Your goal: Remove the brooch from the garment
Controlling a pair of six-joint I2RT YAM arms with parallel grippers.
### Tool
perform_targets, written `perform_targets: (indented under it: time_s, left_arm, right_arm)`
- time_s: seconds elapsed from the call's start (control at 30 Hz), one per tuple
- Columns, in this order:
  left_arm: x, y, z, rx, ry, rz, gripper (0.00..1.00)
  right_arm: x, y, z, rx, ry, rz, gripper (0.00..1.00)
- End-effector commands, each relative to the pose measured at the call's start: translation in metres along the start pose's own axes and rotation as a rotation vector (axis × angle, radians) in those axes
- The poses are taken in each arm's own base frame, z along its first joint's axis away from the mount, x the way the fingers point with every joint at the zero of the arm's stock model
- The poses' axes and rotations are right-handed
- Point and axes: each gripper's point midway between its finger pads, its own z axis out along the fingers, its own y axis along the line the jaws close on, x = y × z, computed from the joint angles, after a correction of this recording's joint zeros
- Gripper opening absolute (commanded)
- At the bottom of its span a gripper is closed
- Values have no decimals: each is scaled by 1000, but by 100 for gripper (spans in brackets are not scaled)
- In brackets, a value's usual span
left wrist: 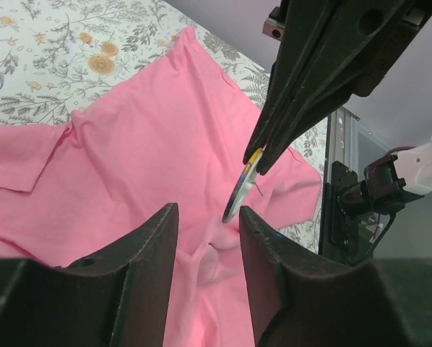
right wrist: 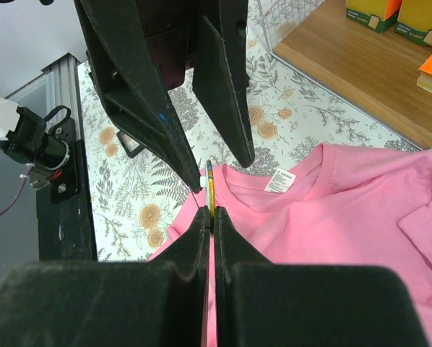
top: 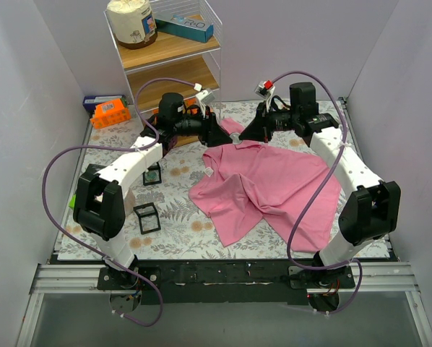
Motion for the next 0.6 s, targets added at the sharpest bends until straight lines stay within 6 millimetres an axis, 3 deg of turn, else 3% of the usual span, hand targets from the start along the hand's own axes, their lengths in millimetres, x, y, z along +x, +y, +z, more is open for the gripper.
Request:
perform_targets:
  time_s: [0.0, 0.13, 0.57]
  left_arm:
    - [-19, -26, -7, 74, -45, 43, 37]
    - [-18, -28, -6, 95, -46, 37, 37]
    - [-12, -35, -4, 162, -31, 24, 12]
  right_arm:
    - [-14, 13, -5, -30, -41, -34, 1]
    - [-13, 10, -5, -25, -41, -24, 1]
    - [-10, 8, -3, -24, -39, -4, 1]
